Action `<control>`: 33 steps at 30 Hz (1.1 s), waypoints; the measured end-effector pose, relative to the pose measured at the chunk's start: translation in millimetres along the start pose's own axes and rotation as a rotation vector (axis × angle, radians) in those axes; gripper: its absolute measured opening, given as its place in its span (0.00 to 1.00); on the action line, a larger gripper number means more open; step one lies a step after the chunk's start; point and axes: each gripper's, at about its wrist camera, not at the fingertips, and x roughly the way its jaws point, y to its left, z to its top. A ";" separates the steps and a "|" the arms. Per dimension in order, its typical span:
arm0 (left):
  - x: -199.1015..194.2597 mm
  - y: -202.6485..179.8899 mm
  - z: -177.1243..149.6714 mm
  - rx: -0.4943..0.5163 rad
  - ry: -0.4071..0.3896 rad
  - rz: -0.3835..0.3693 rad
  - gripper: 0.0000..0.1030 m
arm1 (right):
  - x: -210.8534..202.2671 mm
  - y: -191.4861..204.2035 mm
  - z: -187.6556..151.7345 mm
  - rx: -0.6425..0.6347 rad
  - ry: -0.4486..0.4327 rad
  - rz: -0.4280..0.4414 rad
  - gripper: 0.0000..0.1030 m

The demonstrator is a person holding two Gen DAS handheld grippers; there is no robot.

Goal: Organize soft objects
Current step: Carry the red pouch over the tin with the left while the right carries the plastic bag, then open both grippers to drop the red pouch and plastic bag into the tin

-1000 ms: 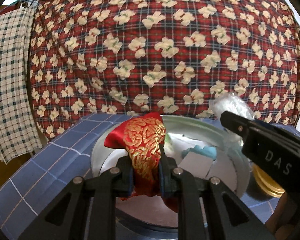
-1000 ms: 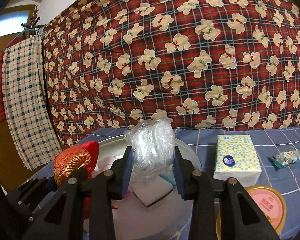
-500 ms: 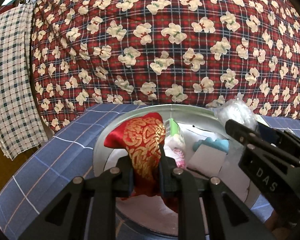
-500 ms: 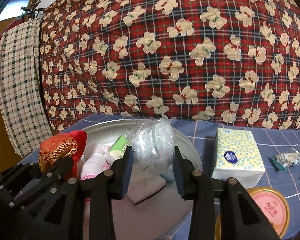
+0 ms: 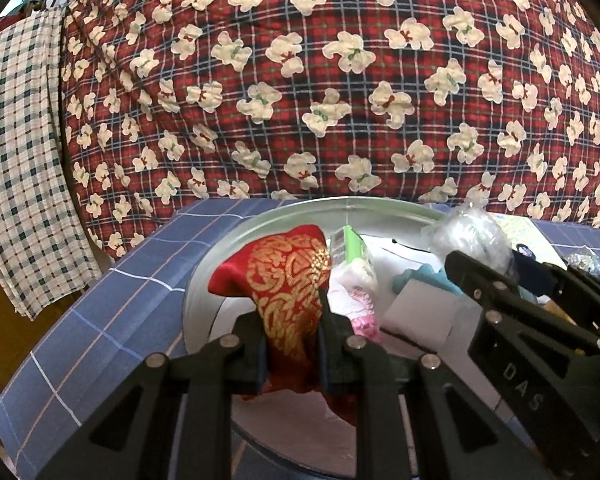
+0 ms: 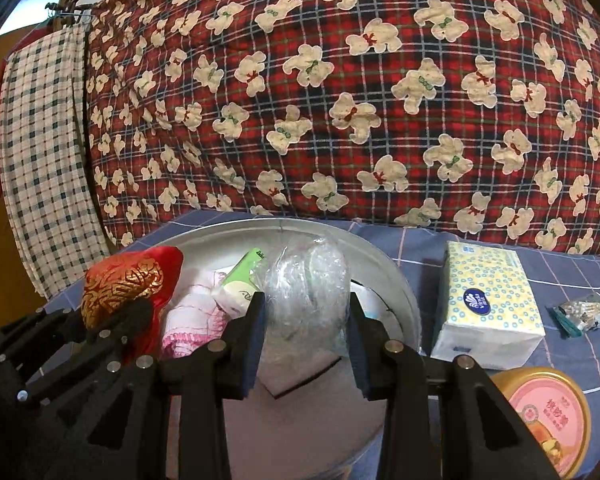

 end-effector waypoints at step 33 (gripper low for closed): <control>-20.0 14.2 -3.4 -0.073 -0.084 0.185 0.96 | -45.8 -24.2 1.4 0.099 -0.211 -0.029 0.87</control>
